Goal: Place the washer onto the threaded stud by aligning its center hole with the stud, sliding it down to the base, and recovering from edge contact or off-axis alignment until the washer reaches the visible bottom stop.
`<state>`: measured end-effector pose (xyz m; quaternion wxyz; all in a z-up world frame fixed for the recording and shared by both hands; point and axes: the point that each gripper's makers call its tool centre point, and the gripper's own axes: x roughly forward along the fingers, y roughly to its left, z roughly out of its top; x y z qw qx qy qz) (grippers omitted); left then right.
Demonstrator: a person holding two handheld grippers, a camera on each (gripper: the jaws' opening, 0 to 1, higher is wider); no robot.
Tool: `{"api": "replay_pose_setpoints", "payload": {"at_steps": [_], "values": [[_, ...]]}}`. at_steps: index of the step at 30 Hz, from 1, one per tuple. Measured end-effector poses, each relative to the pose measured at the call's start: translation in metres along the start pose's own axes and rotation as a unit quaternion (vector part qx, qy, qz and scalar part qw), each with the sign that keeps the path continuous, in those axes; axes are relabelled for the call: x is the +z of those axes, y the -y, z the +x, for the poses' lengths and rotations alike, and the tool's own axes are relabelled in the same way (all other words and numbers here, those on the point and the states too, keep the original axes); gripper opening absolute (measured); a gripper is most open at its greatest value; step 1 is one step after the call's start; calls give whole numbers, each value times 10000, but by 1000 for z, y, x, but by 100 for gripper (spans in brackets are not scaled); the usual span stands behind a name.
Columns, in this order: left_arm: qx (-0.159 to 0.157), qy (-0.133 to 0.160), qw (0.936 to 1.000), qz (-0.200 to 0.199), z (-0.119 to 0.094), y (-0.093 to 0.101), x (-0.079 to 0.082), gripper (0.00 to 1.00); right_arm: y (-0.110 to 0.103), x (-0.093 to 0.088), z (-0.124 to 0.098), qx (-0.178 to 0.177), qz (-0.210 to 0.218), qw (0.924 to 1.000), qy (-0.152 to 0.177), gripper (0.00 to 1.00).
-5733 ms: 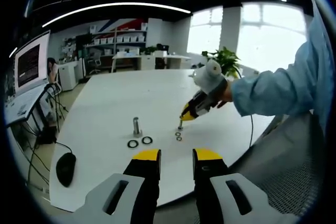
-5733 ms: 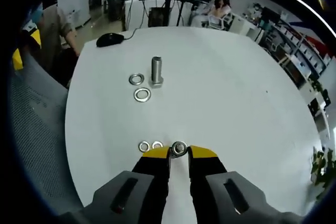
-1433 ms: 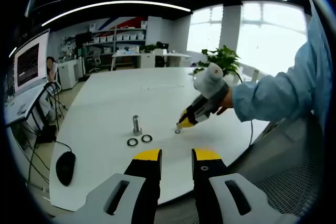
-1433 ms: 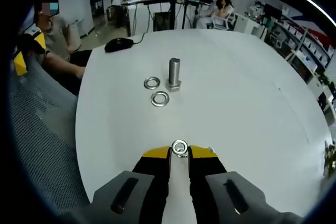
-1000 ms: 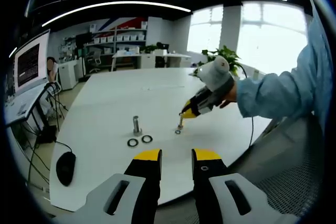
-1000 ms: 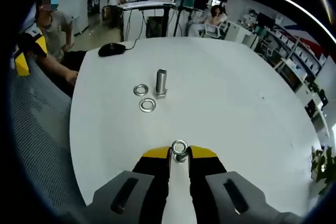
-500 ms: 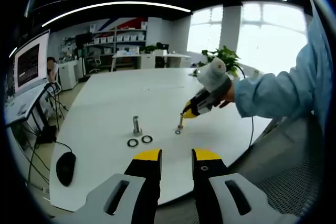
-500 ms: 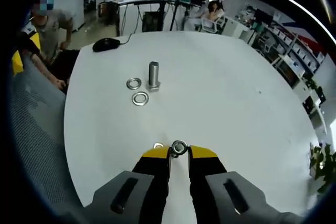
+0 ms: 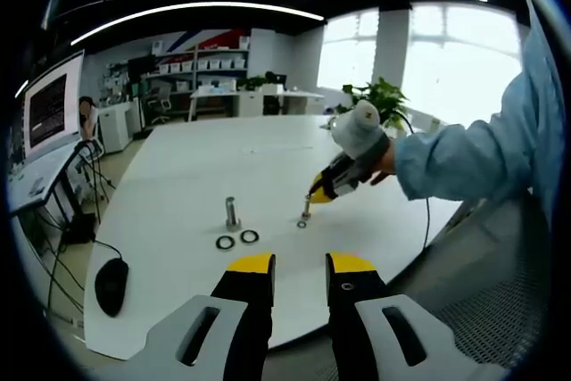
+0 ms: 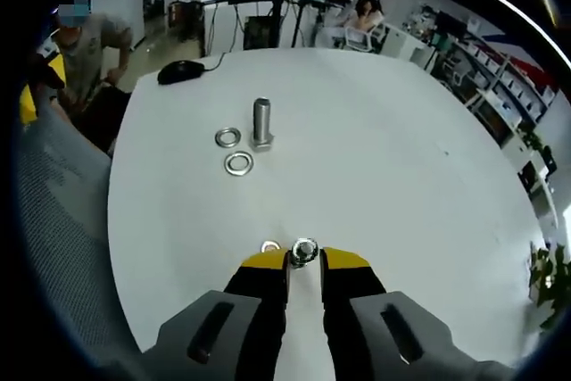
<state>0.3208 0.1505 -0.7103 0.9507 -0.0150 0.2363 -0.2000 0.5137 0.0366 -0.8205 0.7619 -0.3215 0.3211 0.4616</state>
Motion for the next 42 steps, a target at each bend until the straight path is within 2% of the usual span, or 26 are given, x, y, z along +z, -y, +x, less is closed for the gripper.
{"api": "replay_pose_setpoints", "payload": {"at_steps": [11, 22, 31, 42], "values": [[-5, -6, 10000, -2, 0, 0, 0, 20, -1, 0, -2, 13, 18, 10000, 17, 15], [6, 2, 10000, -4, 0, 0, 0, 20, -15, -13, 3, 201, 198, 9995, -115, 14], [20, -9, 10000, -14, 0, -1, 0, 20, -33, -15, 16, 464, 136, 9987, -176, 14], [28, -8, 10000, -26, 0, -1, 0, 19, -34, -24, 34, 575, 223, 9977, -297, 15]]}}
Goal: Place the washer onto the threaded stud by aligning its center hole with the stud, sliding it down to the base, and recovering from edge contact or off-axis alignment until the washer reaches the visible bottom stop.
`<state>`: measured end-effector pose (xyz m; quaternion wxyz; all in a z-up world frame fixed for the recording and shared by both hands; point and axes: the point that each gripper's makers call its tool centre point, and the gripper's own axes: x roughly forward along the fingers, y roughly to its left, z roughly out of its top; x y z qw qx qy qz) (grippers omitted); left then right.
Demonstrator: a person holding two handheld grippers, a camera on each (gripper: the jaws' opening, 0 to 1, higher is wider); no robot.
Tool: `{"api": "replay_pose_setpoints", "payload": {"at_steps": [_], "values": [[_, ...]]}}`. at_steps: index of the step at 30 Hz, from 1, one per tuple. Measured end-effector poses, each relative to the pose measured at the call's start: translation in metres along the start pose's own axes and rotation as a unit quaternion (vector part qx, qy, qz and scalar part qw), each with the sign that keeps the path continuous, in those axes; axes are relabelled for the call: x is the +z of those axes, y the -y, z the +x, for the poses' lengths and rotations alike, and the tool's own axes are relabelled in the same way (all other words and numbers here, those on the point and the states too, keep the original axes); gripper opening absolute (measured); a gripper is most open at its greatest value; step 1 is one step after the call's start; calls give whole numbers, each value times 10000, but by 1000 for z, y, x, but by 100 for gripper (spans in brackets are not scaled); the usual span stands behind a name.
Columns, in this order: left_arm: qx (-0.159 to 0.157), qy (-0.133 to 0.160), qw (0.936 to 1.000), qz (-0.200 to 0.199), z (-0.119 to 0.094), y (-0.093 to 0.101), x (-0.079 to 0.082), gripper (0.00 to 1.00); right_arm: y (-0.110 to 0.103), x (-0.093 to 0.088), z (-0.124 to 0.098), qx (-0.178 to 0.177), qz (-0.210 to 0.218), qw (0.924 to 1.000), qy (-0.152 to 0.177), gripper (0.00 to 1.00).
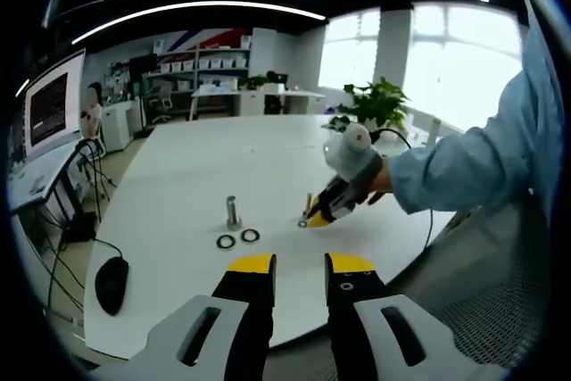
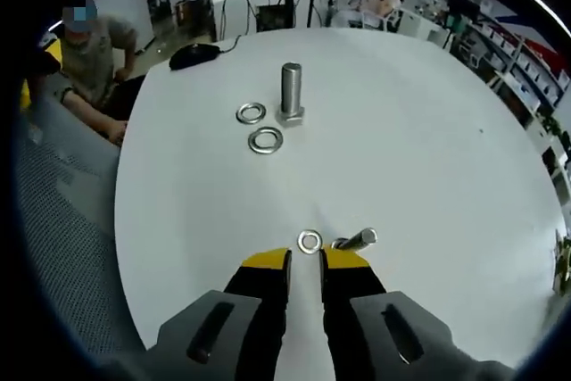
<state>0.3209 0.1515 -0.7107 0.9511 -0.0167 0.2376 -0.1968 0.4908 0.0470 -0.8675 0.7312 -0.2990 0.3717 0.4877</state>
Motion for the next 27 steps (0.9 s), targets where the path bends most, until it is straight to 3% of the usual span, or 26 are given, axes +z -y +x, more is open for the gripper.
{"api": "replay_pose_setpoints", "payload": {"at_steps": [19, 27], "values": [[-8, 1, 10000, -7, 0, 0, 0, 18, 2, 3, 12, 92, 482, 9986, 182, 16], [-24, -6, 10000, -2, 0, 1, 0, 18, 0, 4, 12, 77, 463, 9987, 190, 15]]}}
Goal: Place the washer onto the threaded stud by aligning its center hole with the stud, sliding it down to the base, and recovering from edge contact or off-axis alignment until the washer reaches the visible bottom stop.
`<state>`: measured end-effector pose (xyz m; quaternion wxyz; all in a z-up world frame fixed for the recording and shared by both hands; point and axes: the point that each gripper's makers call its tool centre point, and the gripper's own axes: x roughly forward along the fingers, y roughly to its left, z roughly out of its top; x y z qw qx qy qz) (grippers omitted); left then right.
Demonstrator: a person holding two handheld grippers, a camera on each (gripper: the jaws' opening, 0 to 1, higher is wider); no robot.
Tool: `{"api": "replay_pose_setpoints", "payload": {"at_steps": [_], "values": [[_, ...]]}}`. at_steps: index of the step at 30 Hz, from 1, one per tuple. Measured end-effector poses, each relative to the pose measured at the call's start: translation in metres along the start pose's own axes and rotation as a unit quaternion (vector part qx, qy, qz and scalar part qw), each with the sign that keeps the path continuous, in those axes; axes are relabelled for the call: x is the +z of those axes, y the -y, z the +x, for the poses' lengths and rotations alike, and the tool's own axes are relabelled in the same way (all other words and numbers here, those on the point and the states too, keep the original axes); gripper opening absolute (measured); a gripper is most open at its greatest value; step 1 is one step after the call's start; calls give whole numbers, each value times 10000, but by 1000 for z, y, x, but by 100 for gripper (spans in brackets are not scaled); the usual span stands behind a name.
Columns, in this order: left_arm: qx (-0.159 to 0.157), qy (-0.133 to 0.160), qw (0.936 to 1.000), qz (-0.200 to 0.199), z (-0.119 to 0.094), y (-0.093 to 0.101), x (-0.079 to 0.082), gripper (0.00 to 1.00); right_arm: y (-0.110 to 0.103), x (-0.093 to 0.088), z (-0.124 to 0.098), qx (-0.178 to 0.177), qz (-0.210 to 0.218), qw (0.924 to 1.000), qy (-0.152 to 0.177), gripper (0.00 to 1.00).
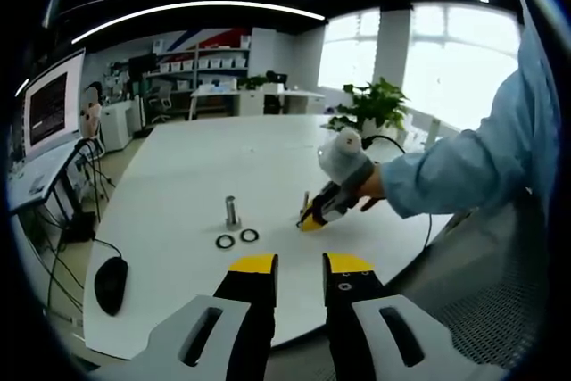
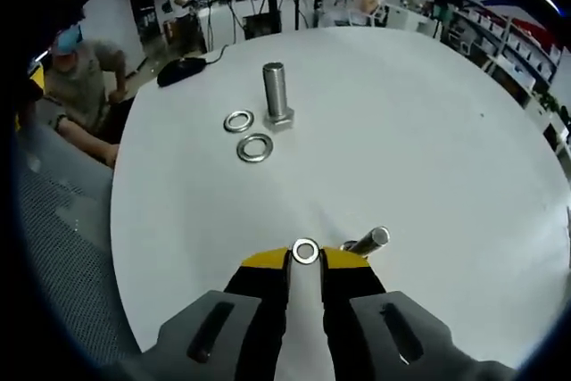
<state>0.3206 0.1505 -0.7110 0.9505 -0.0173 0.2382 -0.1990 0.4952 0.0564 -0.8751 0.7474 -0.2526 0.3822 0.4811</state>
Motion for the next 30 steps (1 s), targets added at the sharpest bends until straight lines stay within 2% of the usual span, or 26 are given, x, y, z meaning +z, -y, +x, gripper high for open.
{"api": "replay_pose_setpoints", "payload": {"at_steps": [7, 21, 30], "values": [[-19, -5, 10000, 8, 0, 1, 0, 18, -4, 3, -7, -30, -71, 9999, 67, 15], [-35, 2, 10000, 23, 0, 1, 0, 18, 3, 34, -45, -318, -183, 9975, 604, 14], [-26, 4, 10000, 21, 0, 1, 0, 18, 12, 50, -58, -553, -350, 9945, 812, 14]]}}
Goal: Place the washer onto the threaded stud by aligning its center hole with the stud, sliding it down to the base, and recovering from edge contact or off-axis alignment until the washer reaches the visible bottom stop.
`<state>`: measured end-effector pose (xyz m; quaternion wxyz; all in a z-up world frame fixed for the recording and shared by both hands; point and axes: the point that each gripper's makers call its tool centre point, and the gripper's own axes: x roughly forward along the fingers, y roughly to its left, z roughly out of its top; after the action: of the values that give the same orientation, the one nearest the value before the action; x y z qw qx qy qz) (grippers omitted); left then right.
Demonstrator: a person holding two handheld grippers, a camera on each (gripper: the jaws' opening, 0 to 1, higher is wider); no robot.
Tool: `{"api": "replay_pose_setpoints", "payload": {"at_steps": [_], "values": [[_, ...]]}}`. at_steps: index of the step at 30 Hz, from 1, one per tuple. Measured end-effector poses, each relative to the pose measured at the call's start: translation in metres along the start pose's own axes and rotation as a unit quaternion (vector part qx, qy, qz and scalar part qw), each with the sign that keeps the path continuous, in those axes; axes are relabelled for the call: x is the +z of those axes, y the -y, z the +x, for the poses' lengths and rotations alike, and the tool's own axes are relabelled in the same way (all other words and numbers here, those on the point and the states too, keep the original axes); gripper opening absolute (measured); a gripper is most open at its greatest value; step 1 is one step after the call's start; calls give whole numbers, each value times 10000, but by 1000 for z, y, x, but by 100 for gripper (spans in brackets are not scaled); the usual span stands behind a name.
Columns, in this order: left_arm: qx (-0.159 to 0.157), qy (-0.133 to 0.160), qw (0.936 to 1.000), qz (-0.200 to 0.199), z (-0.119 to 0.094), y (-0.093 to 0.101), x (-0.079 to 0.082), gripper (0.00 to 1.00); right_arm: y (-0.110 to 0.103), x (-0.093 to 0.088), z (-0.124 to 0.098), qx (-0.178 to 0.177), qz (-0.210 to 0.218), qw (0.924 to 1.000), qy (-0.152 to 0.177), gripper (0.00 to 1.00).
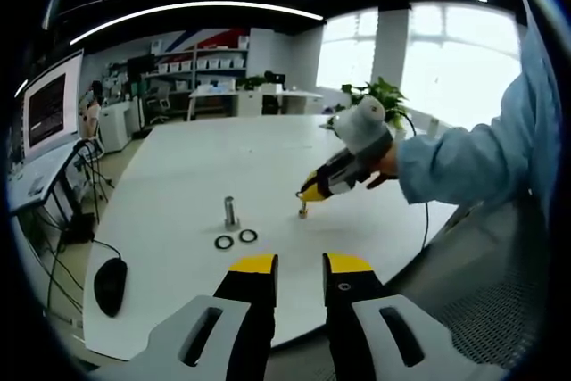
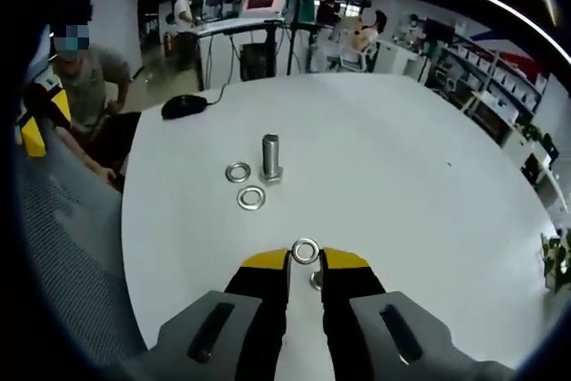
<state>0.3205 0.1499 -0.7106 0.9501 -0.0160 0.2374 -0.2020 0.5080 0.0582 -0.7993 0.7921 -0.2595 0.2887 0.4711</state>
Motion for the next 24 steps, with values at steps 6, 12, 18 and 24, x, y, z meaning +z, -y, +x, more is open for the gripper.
{"api": "replay_pose_setpoints", "payload": {"at_steps": [6, 12, 18, 24], "values": [[5, -1, 10000, 0, 0, 0, 0, 18, 7, 0, -3, -101, -58, 9999, -25, 14], [4, -2, 10000, 4, 0, 0, 0, 17, 12, -8, -2, -133, 30, 9998, -127, 14], [7, -4, 10000, 3, 0, 0, 0, 17, 15, -16, 2, -136, 80, 9995, -255, 14], [9, -11, 10000, 0, 0, 0, 0, 17, 17, -22, 6, -118, 184, 9992, -331, 14]]}}
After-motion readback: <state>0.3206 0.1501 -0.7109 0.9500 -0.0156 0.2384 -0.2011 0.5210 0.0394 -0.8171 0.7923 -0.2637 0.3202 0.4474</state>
